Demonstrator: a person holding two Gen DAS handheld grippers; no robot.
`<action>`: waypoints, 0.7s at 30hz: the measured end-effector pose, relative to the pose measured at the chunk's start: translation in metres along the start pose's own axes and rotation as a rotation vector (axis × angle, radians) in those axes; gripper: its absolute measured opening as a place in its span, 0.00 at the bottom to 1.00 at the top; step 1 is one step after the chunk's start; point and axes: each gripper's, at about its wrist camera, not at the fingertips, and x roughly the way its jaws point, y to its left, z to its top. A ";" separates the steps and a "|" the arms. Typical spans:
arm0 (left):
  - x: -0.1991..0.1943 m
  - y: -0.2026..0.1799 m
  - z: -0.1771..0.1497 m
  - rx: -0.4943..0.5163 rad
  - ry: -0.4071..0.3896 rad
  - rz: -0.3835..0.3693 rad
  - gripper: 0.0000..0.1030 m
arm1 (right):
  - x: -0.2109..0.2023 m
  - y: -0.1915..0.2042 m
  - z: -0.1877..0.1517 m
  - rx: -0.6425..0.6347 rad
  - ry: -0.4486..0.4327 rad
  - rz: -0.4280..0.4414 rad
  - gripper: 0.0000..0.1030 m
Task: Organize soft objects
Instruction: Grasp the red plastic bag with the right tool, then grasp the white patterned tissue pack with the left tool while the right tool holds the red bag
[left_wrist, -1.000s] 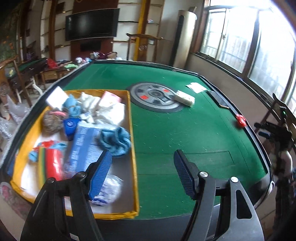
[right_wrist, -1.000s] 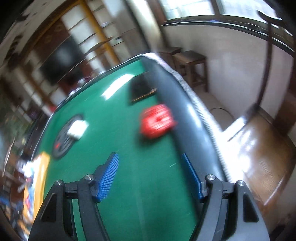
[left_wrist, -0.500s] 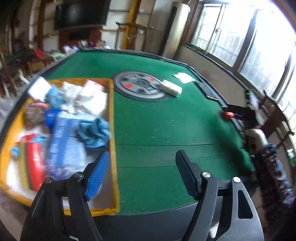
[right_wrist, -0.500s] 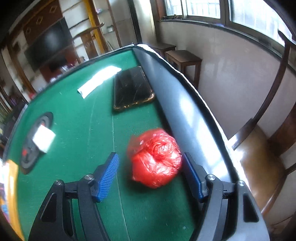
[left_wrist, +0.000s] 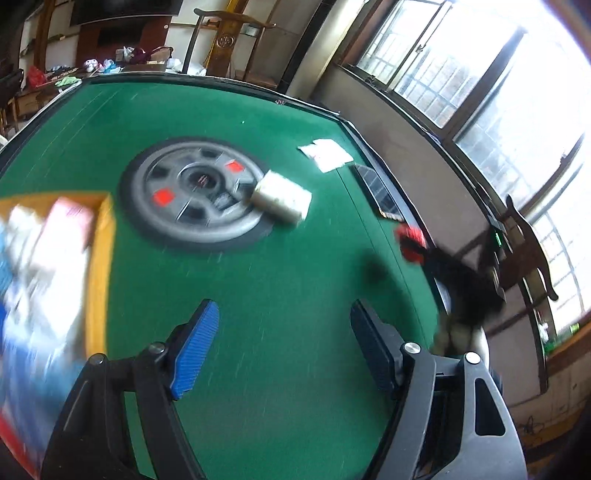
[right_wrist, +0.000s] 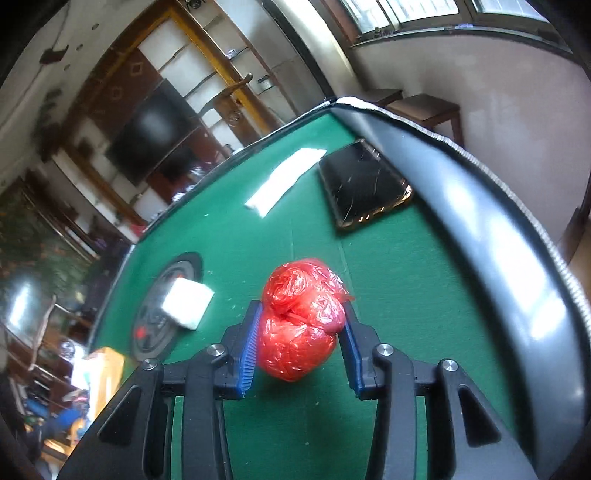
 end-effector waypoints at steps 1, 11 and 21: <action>0.014 -0.003 0.013 -0.008 0.006 0.004 0.71 | 0.003 -0.005 -0.004 0.023 0.024 0.017 0.35; 0.132 0.008 0.101 -0.138 0.029 0.064 0.71 | 0.012 -0.045 0.004 0.188 0.098 0.125 0.36; 0.188 0.006 0.125 -0.120 0.115 0.058 0.72 | 0.015 -0.039 0.005 0.186 0.108 0.128 0.36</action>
